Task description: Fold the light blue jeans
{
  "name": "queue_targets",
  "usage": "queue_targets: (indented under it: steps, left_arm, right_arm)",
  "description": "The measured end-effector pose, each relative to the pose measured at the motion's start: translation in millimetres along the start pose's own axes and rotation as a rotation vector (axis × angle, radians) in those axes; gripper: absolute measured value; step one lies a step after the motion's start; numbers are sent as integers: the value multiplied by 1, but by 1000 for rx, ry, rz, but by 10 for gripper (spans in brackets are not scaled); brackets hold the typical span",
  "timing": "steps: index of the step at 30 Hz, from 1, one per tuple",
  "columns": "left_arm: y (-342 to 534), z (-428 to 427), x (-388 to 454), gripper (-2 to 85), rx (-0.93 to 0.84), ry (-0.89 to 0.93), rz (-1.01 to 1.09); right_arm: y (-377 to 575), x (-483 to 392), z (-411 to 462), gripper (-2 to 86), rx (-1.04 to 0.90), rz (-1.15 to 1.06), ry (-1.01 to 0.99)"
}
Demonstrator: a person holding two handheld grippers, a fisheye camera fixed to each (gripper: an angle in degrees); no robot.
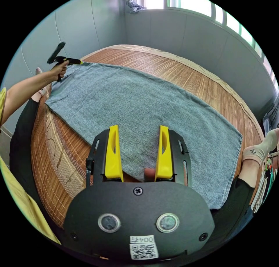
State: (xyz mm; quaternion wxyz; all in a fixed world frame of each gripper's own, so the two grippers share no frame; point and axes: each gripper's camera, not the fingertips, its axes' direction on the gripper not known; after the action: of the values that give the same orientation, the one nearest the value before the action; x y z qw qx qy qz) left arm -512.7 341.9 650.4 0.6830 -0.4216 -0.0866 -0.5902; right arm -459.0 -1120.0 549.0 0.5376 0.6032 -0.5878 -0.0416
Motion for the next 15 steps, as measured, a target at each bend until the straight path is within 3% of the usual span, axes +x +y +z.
queue_targets:
  steps: [4,8,12,15]
  left_arm:
    - [-27,42,4,31,-72,-40,-22]
    - [-22,56,-8,29,-22,12,-41]
    - [-27,50,-17,18,-62,33,-80]
    - [-16,22,-15,9,21,51,-102]
  right_arm:
    - [1,1,2,186,-3,-4,-6]
    - [2,2,5,186,-3,-10,-11]
    - [3,3,6,186,-2,-11,-17]
    - [3,2,8,187,0,-13,-5]
